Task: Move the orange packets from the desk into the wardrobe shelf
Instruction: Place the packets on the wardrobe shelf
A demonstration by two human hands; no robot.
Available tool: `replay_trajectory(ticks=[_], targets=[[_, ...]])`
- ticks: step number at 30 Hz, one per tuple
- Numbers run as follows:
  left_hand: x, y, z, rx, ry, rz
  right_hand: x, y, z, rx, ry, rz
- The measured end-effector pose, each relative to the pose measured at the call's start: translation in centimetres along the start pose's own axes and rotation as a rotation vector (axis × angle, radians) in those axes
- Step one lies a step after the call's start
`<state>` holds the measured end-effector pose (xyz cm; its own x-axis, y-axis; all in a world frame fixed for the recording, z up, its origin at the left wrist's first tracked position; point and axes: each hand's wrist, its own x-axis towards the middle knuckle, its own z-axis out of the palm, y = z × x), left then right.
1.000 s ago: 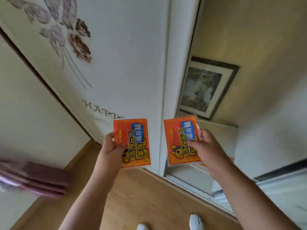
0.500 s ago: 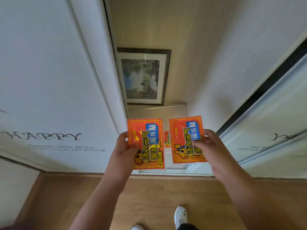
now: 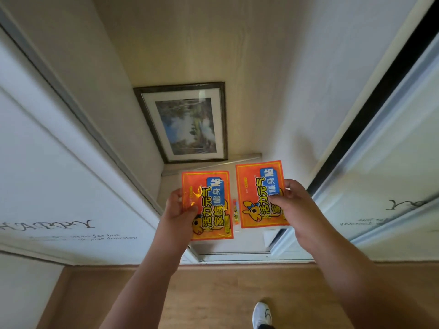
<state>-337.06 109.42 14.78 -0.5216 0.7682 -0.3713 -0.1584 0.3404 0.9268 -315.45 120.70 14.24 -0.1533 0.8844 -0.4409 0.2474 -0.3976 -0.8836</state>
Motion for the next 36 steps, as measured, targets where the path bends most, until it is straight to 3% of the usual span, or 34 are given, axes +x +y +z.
replay_trajectory(ticks=[7,22,36], targets=[[1.3,0.3,3.2,0.016,0.070,-0.015,2.3,-1.1,-1.4,0.003,-0.049,-0.010],[4.6,2.9,3.0,0.127,-0.137,0.065,1.4,-1.7,0.0,0.116,0.041,0.009],[6.5,2.9,1.0,0.096,-0.143,0.031,0.7,-2.7,4.8,0.220,-0.007,0.024]])
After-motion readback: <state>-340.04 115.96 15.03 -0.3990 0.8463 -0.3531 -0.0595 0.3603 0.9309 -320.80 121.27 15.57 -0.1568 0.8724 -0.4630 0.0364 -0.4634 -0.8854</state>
